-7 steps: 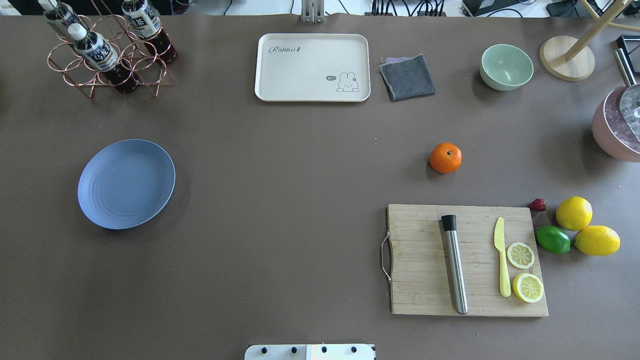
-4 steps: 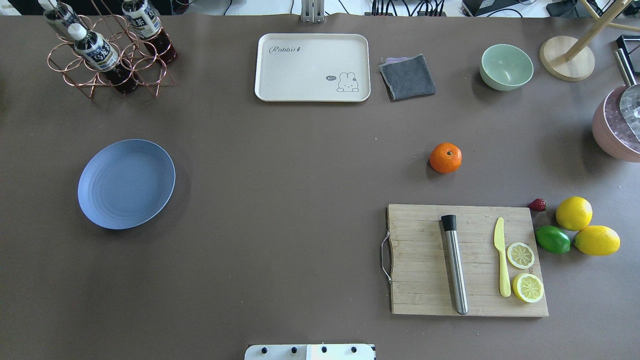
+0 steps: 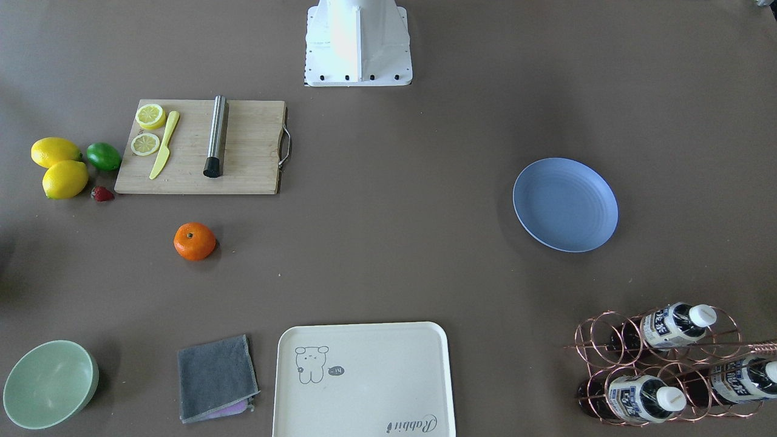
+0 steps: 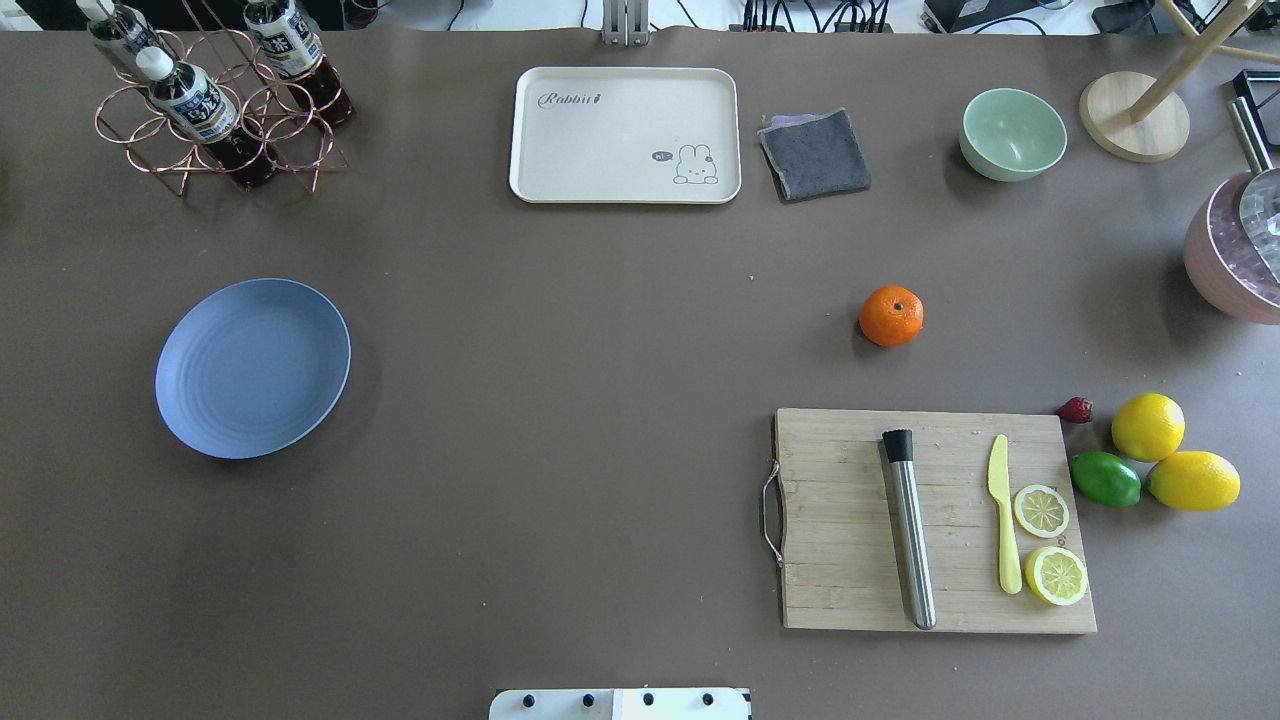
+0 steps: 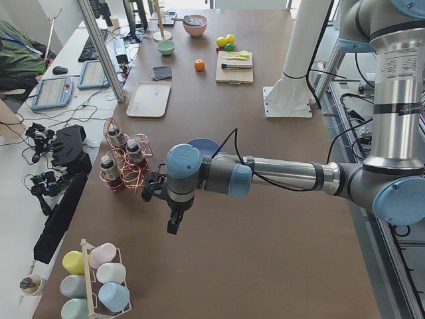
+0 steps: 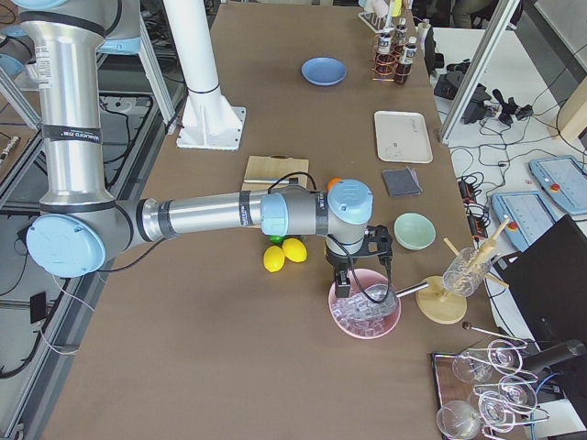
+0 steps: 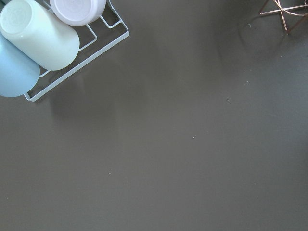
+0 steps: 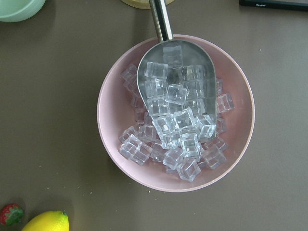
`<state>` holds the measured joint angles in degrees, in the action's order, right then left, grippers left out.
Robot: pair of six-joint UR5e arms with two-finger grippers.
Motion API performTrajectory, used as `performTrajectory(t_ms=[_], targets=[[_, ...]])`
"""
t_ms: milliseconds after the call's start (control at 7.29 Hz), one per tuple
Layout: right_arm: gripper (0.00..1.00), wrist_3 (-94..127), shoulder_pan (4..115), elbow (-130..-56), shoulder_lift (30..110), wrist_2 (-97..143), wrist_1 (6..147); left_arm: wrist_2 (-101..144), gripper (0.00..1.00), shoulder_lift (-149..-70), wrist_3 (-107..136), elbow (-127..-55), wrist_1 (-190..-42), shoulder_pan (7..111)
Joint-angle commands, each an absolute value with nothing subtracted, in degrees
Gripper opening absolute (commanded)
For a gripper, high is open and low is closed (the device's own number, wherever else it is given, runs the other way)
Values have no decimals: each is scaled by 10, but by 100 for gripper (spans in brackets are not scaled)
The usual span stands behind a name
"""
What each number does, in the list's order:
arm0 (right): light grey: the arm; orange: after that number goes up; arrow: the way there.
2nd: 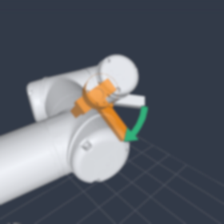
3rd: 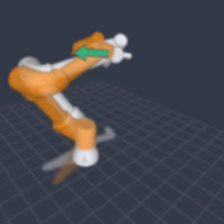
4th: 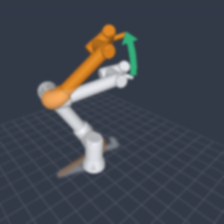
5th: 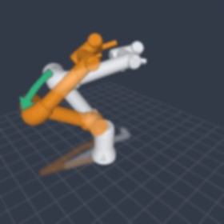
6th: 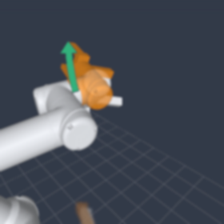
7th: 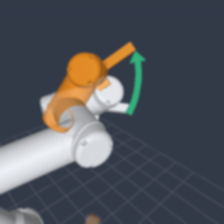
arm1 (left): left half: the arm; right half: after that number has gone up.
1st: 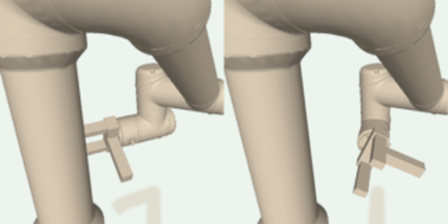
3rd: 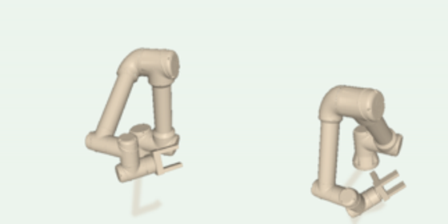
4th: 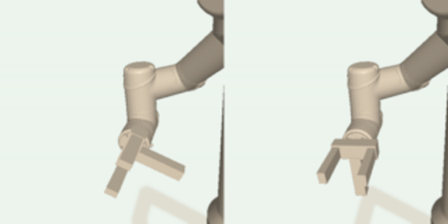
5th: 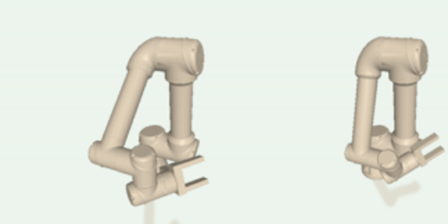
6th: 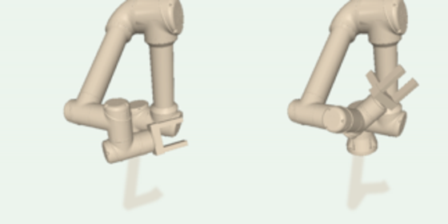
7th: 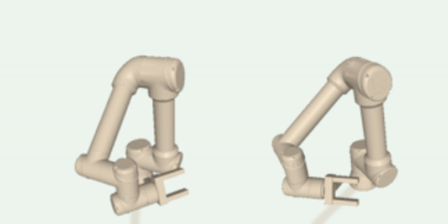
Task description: Pick orange to plate
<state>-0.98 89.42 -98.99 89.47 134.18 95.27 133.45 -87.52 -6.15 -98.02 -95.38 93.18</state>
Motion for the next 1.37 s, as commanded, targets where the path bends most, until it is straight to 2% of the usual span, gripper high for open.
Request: performTrajectory(t_ms=[0, 137, 548, 1234], targets=[[100, -6, 895, -995, 897, 1342, 953, 1332, 98, -890, -60, -970, -960, 920], [100, -6, 894, -998, 899, 1342, 953, 1334, 98, -887, -61, -976, -979, 922], [100, -6, 894, -1001, 898, 1345, 953, 1353, 98, -885, 33, -933, -1111, 903], [100, 3, 887, -1005, 887, 1361, 953, 1341, 98, -874, 373, -893, -1397, 700]])
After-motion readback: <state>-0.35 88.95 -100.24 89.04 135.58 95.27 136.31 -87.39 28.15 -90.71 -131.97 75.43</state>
